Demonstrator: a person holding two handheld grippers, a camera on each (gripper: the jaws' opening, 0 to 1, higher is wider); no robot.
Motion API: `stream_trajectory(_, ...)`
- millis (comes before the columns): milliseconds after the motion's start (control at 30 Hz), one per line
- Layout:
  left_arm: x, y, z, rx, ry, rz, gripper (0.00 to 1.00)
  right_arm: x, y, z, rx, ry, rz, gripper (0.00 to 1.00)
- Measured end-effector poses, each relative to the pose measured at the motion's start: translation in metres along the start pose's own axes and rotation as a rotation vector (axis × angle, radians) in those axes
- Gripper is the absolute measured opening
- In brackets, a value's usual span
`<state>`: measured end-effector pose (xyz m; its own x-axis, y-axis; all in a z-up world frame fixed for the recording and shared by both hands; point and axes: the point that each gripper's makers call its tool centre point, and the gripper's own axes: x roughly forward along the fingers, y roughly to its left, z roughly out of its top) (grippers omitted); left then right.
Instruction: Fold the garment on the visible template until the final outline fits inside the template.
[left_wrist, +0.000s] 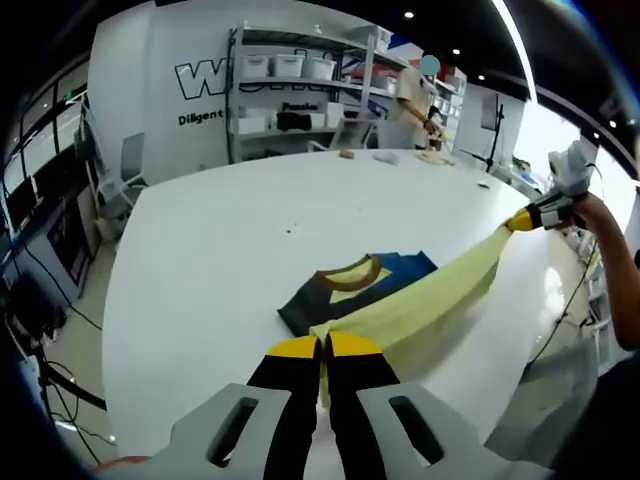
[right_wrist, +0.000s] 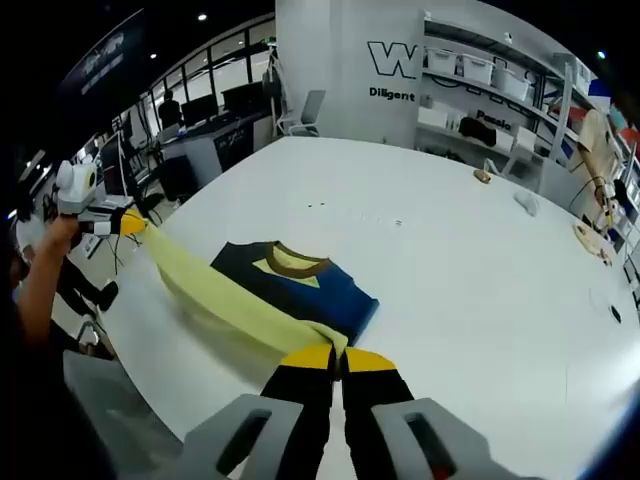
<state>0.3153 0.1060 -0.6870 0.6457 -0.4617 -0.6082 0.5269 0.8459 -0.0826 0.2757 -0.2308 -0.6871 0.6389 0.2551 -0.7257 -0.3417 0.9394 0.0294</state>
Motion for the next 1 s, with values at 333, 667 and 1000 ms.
stream_trajectory(333, 0.045, 0.024, 0.022, -0.014, -0.004, 0.024, 0.00, 0.041, -0.022, 0.026, -0.002, 0.004, -0.010, 0.00)
stream_trajectory(667, 0.099, 0.052, 0.020, -0.058, 0.022, 0.043, 0.00, 0.091, -0.042, 0.035, 0.011, 0.017, -0.020, 0.00)
stream_trajectory(1000, 0.138, 0.066, 0.003, -0.092, 0.061, 0.045, 0.00, 0.135, -0.055, 0.027, 0.042, 0.044, -0.021, 0.00)
